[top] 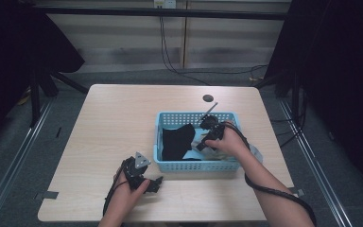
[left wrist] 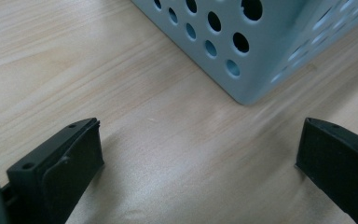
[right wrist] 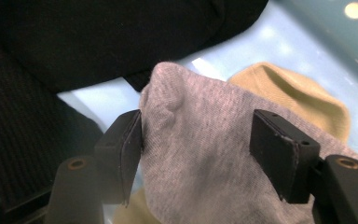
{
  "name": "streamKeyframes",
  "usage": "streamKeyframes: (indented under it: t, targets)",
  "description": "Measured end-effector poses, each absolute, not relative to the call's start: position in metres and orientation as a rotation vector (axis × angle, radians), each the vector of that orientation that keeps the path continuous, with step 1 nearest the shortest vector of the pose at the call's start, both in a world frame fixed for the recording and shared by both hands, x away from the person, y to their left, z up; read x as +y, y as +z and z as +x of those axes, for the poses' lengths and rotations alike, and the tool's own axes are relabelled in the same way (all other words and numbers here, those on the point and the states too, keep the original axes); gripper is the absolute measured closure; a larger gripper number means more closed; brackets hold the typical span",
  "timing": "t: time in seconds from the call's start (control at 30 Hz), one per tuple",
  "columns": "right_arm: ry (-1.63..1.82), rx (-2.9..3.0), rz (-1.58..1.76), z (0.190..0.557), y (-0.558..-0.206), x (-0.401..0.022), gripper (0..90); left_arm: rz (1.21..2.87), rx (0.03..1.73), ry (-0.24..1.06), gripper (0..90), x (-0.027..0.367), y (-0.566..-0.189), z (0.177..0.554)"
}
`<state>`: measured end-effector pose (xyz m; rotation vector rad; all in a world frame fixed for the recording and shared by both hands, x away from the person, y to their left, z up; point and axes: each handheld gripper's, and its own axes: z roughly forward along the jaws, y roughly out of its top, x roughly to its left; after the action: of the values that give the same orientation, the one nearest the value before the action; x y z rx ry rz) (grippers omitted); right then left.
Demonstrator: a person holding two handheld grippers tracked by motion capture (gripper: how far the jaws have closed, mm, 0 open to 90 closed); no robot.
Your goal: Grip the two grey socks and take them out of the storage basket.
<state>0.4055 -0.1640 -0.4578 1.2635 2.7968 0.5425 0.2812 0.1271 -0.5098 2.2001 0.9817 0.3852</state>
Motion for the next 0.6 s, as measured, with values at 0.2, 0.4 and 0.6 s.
streamKeyframes:
  t: [0.2, 0.4, 0.6]
  targets:
    - [0.530, 2.820, 1.267, 0.404, -0.465, -0.164, 48.3, 2.207, 0.978, 0.384, 0.0, 0.127, -0.509, 0.281]
    - [0.518, 2.871, 1.203, 0.402, -0.461, -0.163, 73.9, 2.207, 0.978, 0.384, 0.0, 0.127, -0.509, 0.281]
    - [0.495, 2.878, 1.178, 0.403, -0.449, -0.167, 76.7, 2.197, 0.985, 0.383, 0.0, 0.127, -0.510, 0.281]
